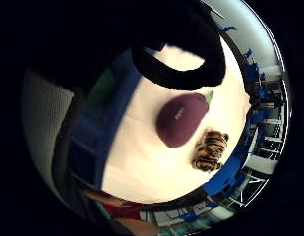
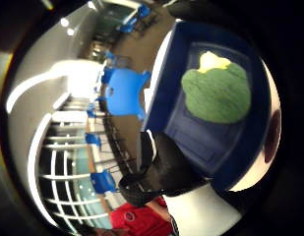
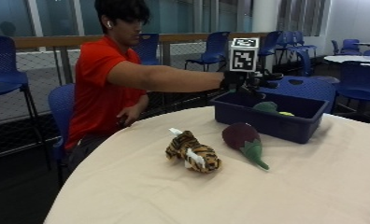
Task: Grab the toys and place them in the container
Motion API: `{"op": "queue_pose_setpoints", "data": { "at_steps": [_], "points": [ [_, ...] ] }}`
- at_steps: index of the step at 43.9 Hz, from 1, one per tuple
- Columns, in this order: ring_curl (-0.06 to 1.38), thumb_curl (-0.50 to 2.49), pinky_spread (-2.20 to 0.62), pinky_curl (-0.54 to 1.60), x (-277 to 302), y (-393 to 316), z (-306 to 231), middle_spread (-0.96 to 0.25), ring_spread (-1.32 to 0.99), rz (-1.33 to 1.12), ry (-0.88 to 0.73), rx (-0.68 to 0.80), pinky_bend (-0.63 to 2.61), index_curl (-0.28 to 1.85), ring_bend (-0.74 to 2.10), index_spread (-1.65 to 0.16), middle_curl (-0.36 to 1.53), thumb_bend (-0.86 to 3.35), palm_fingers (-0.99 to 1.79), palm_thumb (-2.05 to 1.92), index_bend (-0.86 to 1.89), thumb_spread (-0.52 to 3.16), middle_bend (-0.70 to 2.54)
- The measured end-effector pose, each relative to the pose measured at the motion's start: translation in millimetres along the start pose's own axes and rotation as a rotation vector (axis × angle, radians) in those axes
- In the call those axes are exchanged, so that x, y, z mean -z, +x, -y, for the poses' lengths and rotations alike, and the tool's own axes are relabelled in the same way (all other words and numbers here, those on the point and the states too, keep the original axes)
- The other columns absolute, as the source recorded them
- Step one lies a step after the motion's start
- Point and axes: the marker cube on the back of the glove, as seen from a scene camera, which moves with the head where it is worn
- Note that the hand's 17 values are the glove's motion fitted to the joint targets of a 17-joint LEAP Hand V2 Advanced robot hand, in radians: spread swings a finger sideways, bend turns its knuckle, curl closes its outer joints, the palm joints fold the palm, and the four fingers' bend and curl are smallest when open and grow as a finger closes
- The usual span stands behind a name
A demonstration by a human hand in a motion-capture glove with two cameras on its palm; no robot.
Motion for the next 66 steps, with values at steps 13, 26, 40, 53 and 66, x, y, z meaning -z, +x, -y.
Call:
{"op": "queue_pose_setpoints", "data": {
  "at_steps": [13, 26, 40, 53, 66],
  "points": [
    [0.21, 0.46, 0.08, 0.36, 10, 127, -67, -0.08, 0.01, -0.186, 0.044, -0.170, 1.02, 0.59, 0.11, -0.47, 0.20, -0.05, -0.27, -0.05, 0.20, 1.17, 0.10],
    [0.15, 0.35, 0.10, 0.33, 19, 239, -132, -0.07, 0.03, -0.183, 0.011, -0.347, 0.94, 0.54, 0.10, -0.45, 0.19, -0.07, -0.26, -0.08, 0.18, 1.09, 0.10],
    [0.10, 0.29, 0.13, 0.35, -7, 286, -149, -0.07, 0.04, -0.172, -0.070, -0.457, 1.03, 0.49, 0.09, -0.43, 0.17, -0.07, -0.27, -0.08, 0.18, 1.05, 0.09],
    [0.08, 0.27, 0.09, 0.40, -48, 294, -154, -0.05, 0.08, -0.203, -0.206, -0.488, 1.23, 0.43, 0.17, -0.42, 0.14, -0.01, -0.18, 0.00, 0.17, 1.10, 0.08],
    [0.23, 0.35, -0.17, 0.37, -50, 293, -153, -0.09, -0.04, -0.286, -0.162, -0.505, 1.18, 0.41, 0.68, -0.44, 0.14, 0.11, 0.24, 0.23, 0.18, 1.36, 0.15]
  ]
}}
